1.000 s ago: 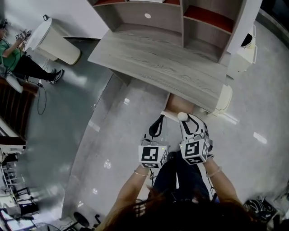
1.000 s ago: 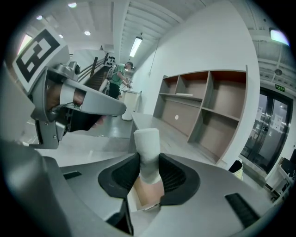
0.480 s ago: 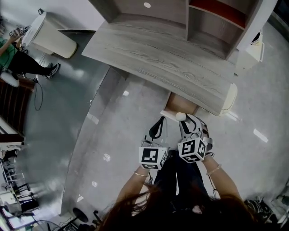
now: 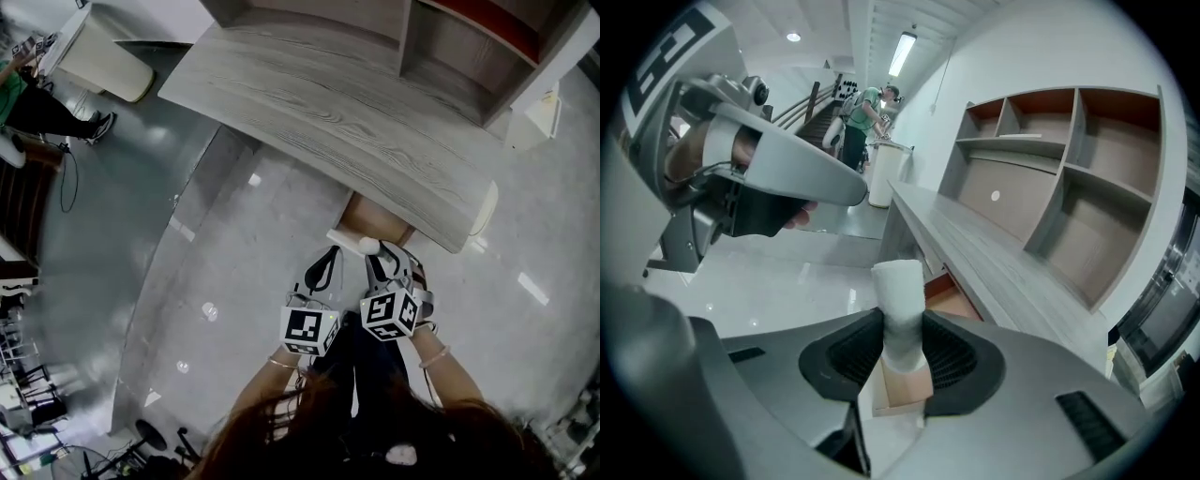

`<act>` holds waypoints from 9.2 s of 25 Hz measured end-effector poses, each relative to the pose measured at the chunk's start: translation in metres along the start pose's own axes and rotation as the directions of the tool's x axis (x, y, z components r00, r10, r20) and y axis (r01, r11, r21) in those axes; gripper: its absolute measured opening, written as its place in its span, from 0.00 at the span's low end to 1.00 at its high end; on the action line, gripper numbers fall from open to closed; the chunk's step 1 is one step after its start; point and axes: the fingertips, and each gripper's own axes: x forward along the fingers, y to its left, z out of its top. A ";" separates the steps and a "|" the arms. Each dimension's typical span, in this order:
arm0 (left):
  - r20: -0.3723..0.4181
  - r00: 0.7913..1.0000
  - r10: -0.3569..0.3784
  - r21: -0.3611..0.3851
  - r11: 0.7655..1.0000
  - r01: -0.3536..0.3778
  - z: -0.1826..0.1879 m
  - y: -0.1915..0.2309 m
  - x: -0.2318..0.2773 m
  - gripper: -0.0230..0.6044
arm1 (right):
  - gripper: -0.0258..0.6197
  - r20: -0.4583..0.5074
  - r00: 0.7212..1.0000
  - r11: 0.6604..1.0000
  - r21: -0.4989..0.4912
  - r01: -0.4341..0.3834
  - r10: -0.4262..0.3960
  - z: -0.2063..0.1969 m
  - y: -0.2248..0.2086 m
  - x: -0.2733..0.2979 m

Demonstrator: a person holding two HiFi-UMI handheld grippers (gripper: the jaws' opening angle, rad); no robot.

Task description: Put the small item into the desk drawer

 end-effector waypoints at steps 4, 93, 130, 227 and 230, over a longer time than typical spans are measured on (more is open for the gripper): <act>-0.014 1.000 -0.005 -0.010 1.000 0.005 -0.014 0.006 0.006 0.06 | 0.23 -0.027 1.000 1.000 -0.012 -0.013 0.013 -0.010 0.004 0.016; -0.098 0.995 -0.035 -0.039 0.999 0.031 -0.087 0.043 0.031 0.06 | 0.22 -0.352 0.936 0.994 0.109 0.013 0.027 -0.081 0.025 0.109; -0.004 0.986 -0.166 0.095 0.982 0.166 0.067 -0.038 -0.045 0.06 | 0.04 -0.068 0.965 0.931 0.253 0.263 -0.254 0.059 -0.032 -0.086; 0.212 0.969 -0.125 0.145 0.985 0.096 0.273 -0.150 -0.210 0.06 | 0.04 0.359 0.810 0.831 0.493 0.258 -0.464 0.180 -0.085 -0.392; 0.211 0.969 -0.131 0.143 0.984 0.102 0.273 -0.150 -0.210 0.06 | 0.04 0.355 0.809 0.830 0.492 0.264 -0.468 0.180 -0.084 -0.391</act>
